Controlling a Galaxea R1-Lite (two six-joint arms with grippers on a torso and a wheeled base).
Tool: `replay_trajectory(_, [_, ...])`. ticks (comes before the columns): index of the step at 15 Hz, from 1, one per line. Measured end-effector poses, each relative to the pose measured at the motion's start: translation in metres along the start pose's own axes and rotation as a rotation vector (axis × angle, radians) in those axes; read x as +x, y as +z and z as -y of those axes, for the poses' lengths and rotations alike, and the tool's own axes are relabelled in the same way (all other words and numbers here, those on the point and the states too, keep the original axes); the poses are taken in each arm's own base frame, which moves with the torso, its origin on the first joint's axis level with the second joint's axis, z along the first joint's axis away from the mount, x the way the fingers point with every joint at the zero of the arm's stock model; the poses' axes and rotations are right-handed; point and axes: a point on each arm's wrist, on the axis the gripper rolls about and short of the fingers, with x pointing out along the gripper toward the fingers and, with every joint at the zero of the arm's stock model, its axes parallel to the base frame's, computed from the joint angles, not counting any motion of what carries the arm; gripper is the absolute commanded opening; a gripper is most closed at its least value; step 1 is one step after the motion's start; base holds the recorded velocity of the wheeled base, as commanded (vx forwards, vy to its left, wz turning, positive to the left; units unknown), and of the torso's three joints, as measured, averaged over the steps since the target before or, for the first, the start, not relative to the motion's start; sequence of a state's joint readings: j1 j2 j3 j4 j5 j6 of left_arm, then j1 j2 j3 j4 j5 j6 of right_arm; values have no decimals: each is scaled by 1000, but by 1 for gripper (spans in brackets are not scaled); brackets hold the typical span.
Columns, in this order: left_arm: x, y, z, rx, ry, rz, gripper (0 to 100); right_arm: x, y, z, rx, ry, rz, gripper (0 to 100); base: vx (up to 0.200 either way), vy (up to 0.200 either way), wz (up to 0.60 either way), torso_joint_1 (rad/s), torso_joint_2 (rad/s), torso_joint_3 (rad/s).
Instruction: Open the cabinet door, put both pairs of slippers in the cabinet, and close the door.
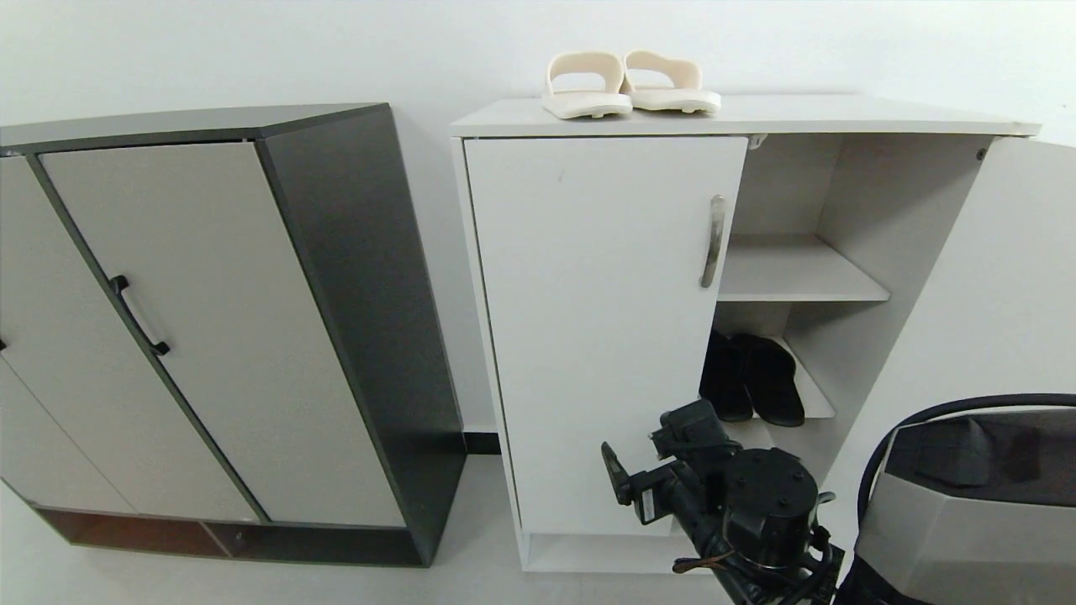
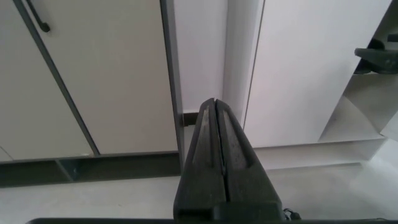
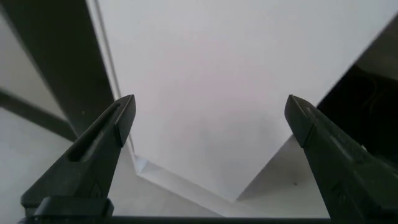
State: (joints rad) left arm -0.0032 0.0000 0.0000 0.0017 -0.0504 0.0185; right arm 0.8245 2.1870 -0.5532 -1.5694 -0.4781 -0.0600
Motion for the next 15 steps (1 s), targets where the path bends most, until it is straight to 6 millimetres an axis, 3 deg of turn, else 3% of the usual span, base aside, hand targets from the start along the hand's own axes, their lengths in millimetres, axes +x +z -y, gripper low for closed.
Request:
replay_trajectory(9, [0, 0, 0, 0, 0, 0, 0, 0, -4, 1, -15, 6, -15, 100, 0, 0, 0, 0, 0, 0])
replay_trajectory(15, [0, 0, 0, 0, -1, 2, 0, 0, -4, 1, -14, 6, -10, 100, 0, 0, 0, 32, -332, -326])
